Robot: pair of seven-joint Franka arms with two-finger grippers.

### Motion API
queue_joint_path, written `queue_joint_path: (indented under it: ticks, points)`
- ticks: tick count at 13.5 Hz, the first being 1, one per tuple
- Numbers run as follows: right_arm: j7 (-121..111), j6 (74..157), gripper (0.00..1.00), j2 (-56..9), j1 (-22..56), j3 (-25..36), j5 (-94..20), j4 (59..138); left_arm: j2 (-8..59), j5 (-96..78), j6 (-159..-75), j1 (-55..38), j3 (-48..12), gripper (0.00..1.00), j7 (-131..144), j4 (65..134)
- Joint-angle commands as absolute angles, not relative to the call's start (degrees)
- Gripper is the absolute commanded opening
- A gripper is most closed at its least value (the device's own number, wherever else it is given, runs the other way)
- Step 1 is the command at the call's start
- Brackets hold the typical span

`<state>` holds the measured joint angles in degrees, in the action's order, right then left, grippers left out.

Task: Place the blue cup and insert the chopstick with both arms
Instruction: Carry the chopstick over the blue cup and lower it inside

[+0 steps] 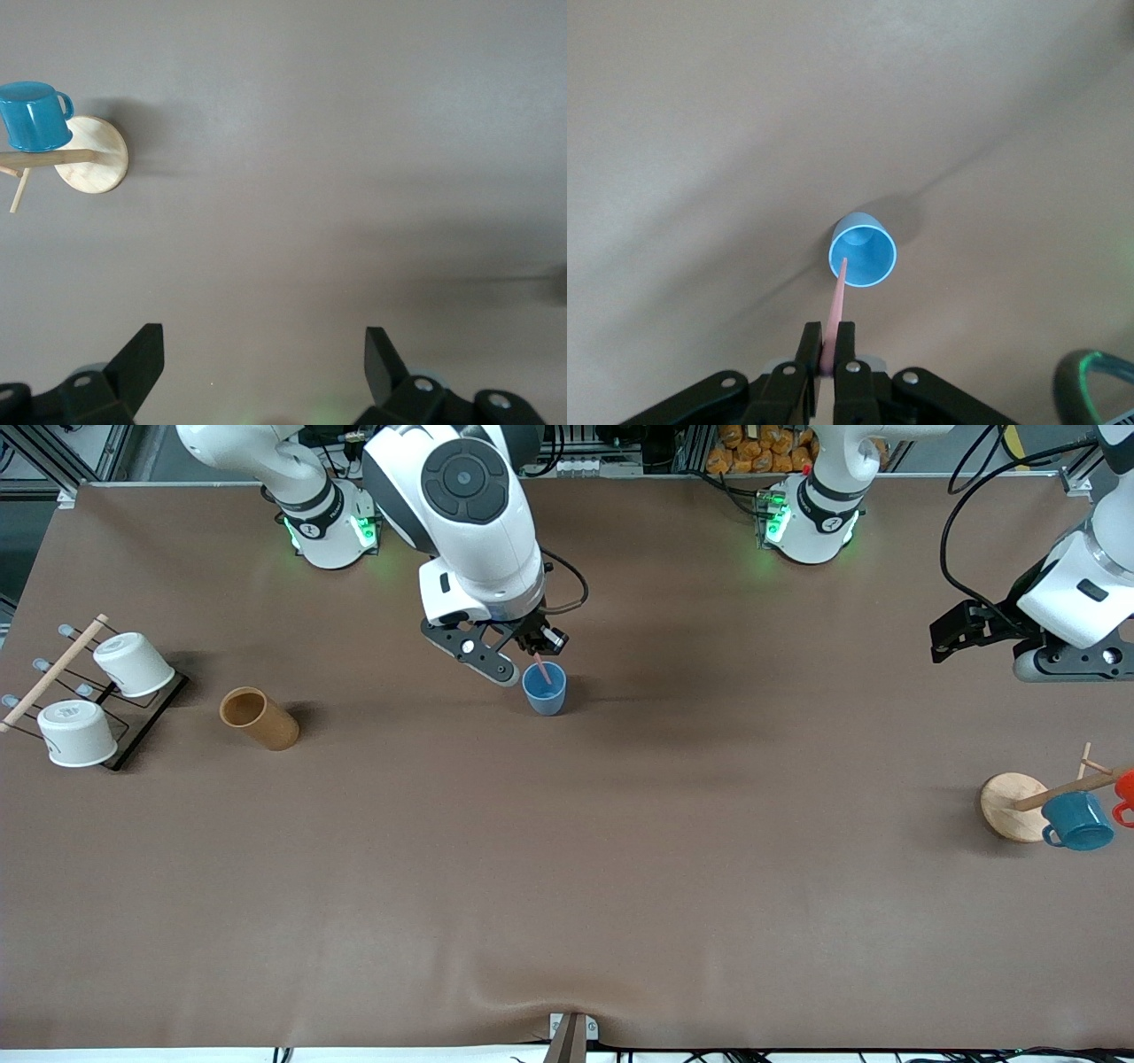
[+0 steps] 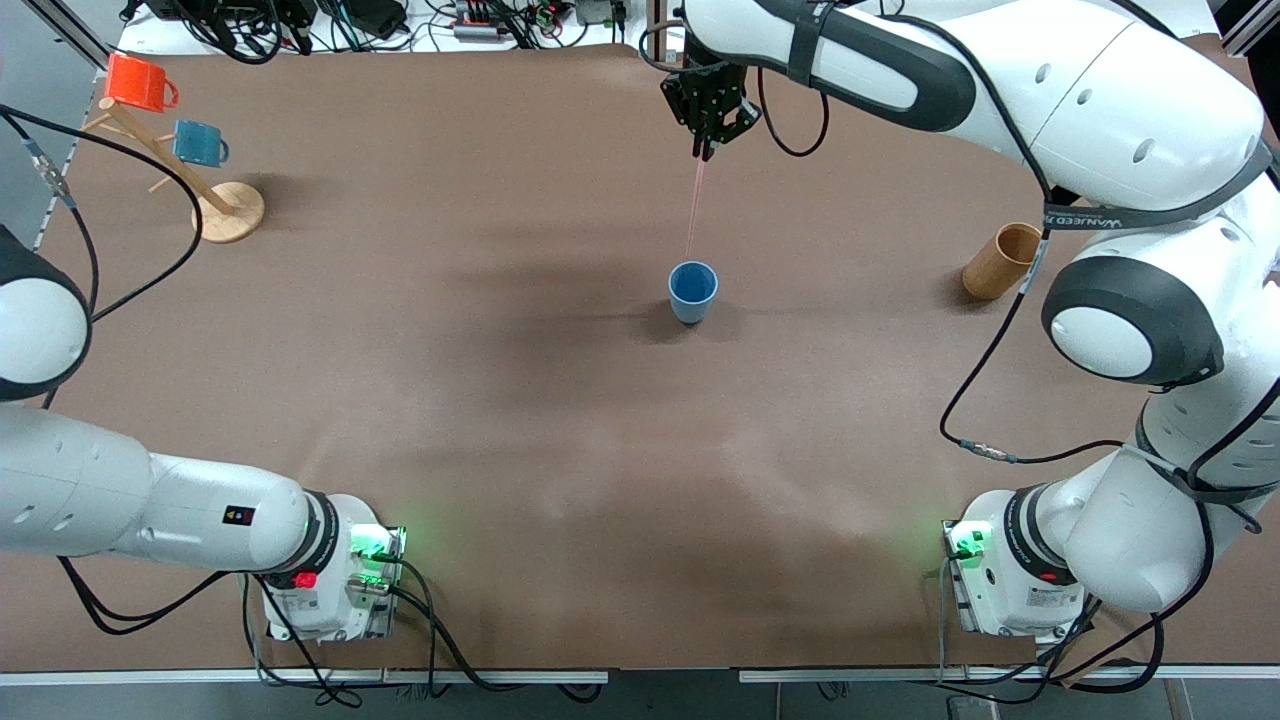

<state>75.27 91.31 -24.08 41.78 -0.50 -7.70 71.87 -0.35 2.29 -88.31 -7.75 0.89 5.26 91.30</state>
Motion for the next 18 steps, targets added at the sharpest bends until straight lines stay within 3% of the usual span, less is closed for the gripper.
queue_joint_path:
  ticks: [1, 9, 10, 11, 12, 18]
  points:
    - [76.38, 91.93, 0.0, -23.03, 43.24, 0.18, -6.24, 74.17, -0.7, 1.41, -89.03, -7.91, 0.97, 1.0, 4.83, 91.58]
    - [76.46, 97.21, 0.0, -23.29, 45.96, 0.18, -4.04, 80.07, -0.18, 1.84, -89.03, -8.0, 0.88, 1.0, 4.83, 91.58]
    - [76.46, 97.21, 0.07, -23.29, 46.05, 0.18, -4.04, 80.16, -0.18, 1.85, -89.03, -8.0, 0.88, 1.0, 4.83, 91.58]
    - [76.38, 97.21, 0.44, -23.38, 45.79, 0.26, -4.04, 80.24, -0.18, 1.85, -89.03, -8.09, 0.88, 1.0, 4.83, 91.58]
    - [76.38, 97.12, 0.99, -23.47, 45.44, 0.26, -4.04, 80.24, -0.09, 1.85, -89.03, -8.09, 0.88, 1.0, 4.83, 91.58]
    - [75.32, 96.5, 1.0, -21.98, 43.86, 0.53, -4.31, 79.19, 0.26, 1.93, -89.03, -8.09, 0.53, 1.0, 4.83, 91.49]
